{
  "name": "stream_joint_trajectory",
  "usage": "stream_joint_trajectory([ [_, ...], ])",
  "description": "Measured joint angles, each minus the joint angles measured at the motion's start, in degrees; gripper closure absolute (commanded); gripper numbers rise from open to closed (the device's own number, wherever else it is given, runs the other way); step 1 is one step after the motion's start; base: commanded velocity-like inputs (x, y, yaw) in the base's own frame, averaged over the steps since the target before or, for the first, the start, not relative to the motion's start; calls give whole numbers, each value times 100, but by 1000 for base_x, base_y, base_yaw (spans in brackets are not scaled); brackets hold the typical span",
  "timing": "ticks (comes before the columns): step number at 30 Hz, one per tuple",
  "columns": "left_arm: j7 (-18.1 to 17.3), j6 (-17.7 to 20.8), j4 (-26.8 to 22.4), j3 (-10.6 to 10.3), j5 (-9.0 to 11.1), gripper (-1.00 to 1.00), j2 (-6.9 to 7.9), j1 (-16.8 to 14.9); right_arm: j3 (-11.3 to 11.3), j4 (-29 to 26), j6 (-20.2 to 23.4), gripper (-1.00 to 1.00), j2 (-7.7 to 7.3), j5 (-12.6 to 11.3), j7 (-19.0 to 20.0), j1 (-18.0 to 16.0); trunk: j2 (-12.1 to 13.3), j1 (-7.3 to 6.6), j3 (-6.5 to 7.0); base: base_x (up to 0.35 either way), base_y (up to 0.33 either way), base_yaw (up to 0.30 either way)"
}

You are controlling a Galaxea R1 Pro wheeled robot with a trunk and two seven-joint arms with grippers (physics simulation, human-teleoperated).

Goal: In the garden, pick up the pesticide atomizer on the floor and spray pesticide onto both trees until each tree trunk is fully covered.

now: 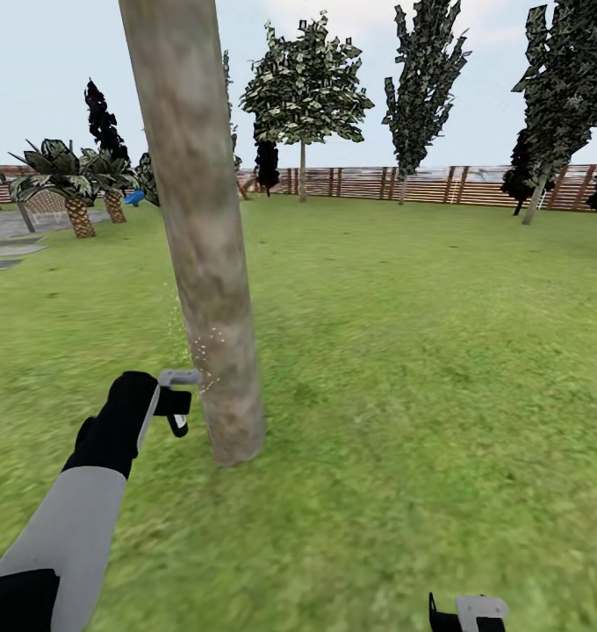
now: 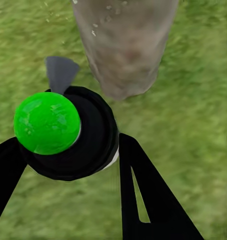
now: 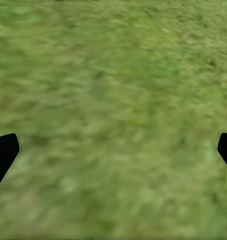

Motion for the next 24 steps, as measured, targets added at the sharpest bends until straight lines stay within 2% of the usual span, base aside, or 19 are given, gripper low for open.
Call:
stream_joint_trajectory([
  [2, -2, 2, -64, 0, 10, 100, -9, -10, 0, 0, 0, -100, 0, 0, 0, 0, 0, 0, 0, 0, 0, 0],
  [7, -3, -139, 66, -9, 9, 100, -24, 138, 11, 33, -16, -100, 153, -2, 0, 15, 0, 0, 0, 0, 0, 0],
  [10, -20, -228, 57, -19, 21, 100, -31, 212, 0, 35, -18, -100, 111, -14, -4, 19, 0, 0, 0, 0, 0, 0],
  [16, -382, -273, 34, -35, -22, 100, 39, 209, 4, 35, -21, -100, 29, -16, -7, 26, 0, 0, 0, 0, -14, 0],
  [19, -633, -265, 23, -24, -21, 100, 61, 200, 9, 42, -22, -100, 26, -9, -2, 26, 0, 0, 0, -6, -225, 0],
  [24, -590, -269, 18, -25, -36, 100, 48, 193, 9, 43, -19, -100, 30, -2, -2, 35, 0, 0, 0, -43, -260, 0],
])
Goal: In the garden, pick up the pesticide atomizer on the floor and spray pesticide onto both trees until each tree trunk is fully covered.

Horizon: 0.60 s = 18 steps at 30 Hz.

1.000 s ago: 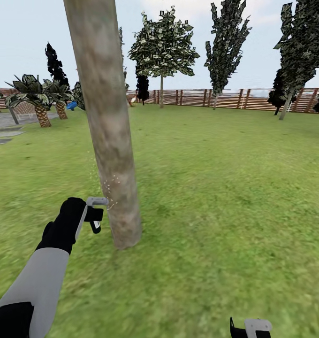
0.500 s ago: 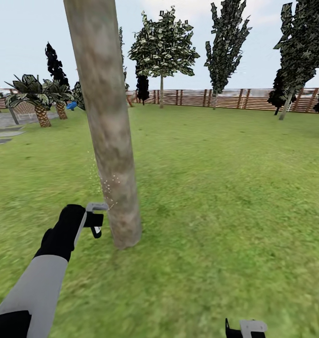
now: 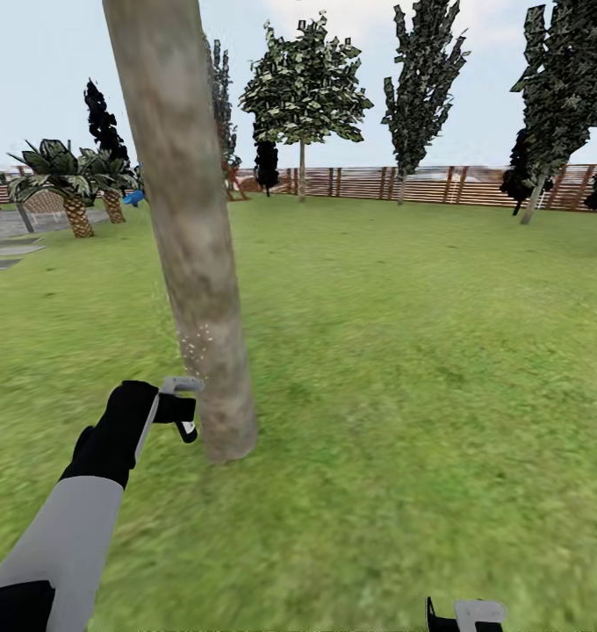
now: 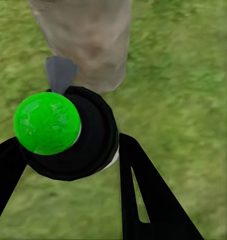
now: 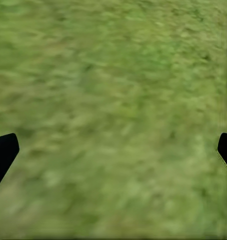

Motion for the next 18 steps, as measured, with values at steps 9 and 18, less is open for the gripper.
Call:
stream_joint_trajectory([
  [9, 14, 24, -236, 32, -8, 100, 5, 2, -1, -1, 1, -100, 6, 2, 2, 0, 0, -3, 0, 251, -160, 169],
  [18, 41, 81, -246, -16, -34, 100, -12, 22, 0, 1, 1, -100, 6, 2, 2, 0, 0, 3, 0, -192, -126, 204],
])
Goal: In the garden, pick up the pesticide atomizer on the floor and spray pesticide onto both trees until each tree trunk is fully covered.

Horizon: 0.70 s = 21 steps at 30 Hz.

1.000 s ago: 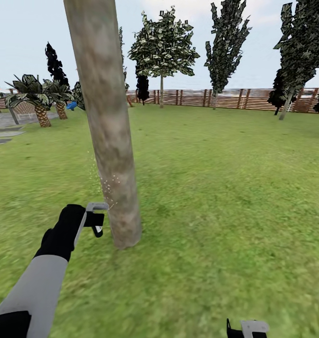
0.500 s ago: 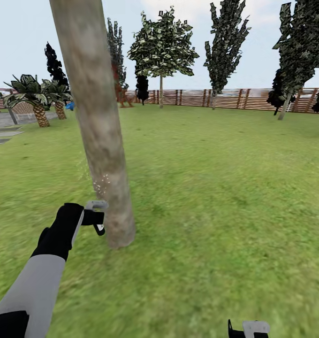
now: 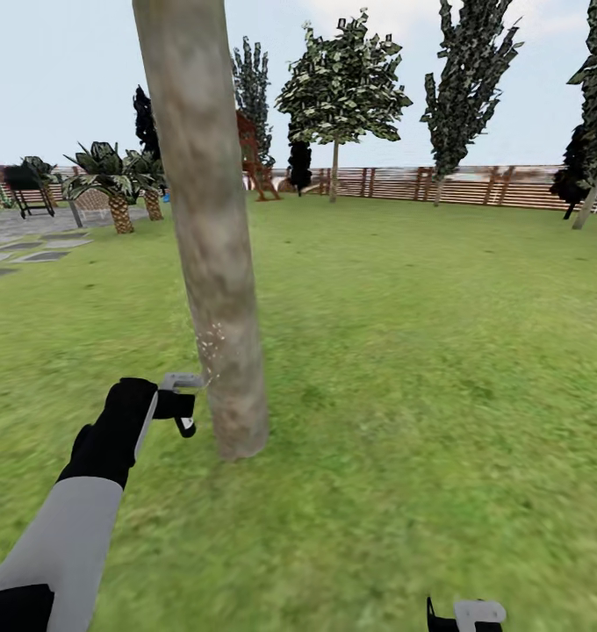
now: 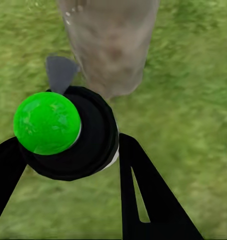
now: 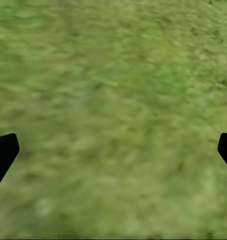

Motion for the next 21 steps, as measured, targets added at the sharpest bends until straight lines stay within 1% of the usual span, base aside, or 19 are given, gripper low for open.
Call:
stream_joint_trajectory([
  [4, 11, 6, 16, -22, -1, 100, -38, 27, 0, 0, -1, -100, 0, 0, 1, 0, 0, -3, 0, -72, -4, 7],
  [5, 19, 1, 36, -27, -7, 100, -46, 33, 0, 0, -2, -100, 0, 0, 1, 0, 0, -3, 0, -8, 0, 169],
  [6, 122, -17, 97, -31, -6, 100, -62, 44, -2, 0, -1, -100, 0, -1, 1, 0, 0, -3, 0, -4, 0, 222],
  [7, 206, -26, 114, -55, 4, 100, -75, 46, -2, 0, 0, -100, 0, -1, 1, 0, 0, -3, 0, -2, 0, 255],
  [8, 283, -26, 125, -136, 31, 100, -100, 49, -2, 0, 0, -100, 0, -1, 1, 0, 0, -3, 0, -1, 0, 263],
  [10, 320, -22, 129, -210, 14, 100, -107, 49, -2, -1, 1, -100, 0, -1, 1, 0, 0, -3, 0, 0, 0, 272],
  [12, 335, -26, 259, -215, -31, 100, 9, 62, -1, -1, -2, -100, 0, 0, 1, 0, 0, -3, 0, 0, 0, 270],
  [13, 339, -46, 410, -216, -52, 100, 136, 104, -1, -3, -2, -100, 0, 0, 1, 0, 0, -3, -1, 0, 0, 196],
  [15, 337, -68, 576, -238, -44, 100, 307, 153, -1, -2, -3, -100, 0, 0, 1, 0, 0, -3, 0, 0, -7, 76],
  [16, 336, -72, 617, -250, -6, 100, 337, 166, 0, -1, -3, -100, 0, 0, 0, 0, 0, -3, 0, 0, -124, 26],
  [17, 339, -76, 634, -262, 13, 100, 337, 173, 0, -1, -3, -100, 0, 0, 0, 0, 0, -3, 0, 0, -177, 17],
  [21, 342, -81, 576, -273, 30, 100, 233, 180, 0, -8, -6, -100, -15, 0, -2, 1, 0, -3, 0, 0, -248, 4],
])
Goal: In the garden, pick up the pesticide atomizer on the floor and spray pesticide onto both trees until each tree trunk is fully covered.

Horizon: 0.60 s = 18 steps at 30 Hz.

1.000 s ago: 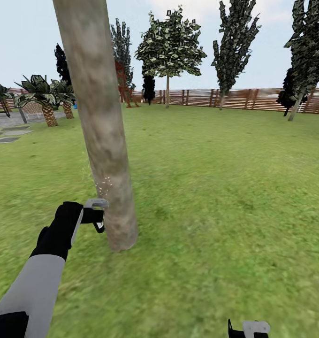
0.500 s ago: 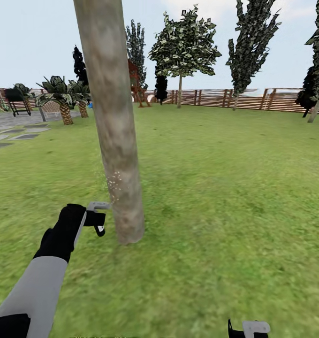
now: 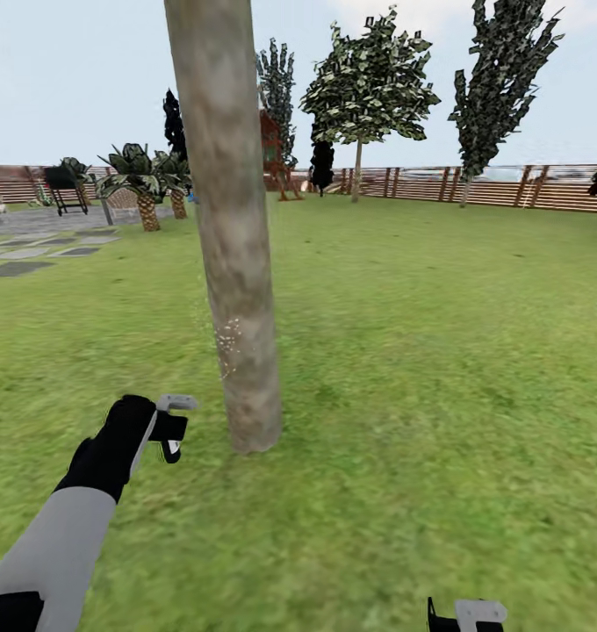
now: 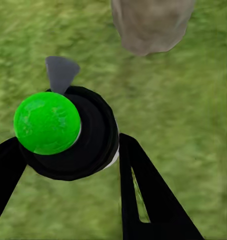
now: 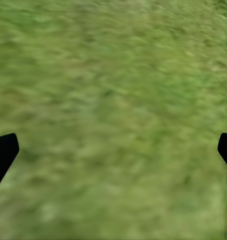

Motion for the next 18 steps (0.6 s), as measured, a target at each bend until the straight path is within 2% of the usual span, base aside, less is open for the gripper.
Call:
stream_joint_trajectory([
  [1, -2, 3, -8, -3, 33, 100, -71, 1, 0, -1, 4, -100, -2, 0, 0, 0, 0, 0, 0, 0, -269, 0],
  [3, 0, -2, -10, -4, -11, 100, -100, 1, 0, -1, 6, -100, -2, 0, 0, 0, 0, 0, 0, 0, -271, 0],
  [7, 1, -2, -11, -15, -28, 100, -101, 1, 0, -1, 6, -100, -10, 0, 0, 0, 0, -1, 0, 50, -271, 0],
  [13, 7, -9, 69, -12, -49, 100, -71, 1, 2, -1, 5, -100, -3, 0, 0, 0, 0, -2, 0, 174, -241, 0],
  [18, 204, -26, 365, -13, -32, 100, -34, 122, 0, 0, 0, -100, 7, -1, -7, -1, 0, -2, 0, 220, -209, 205],
])
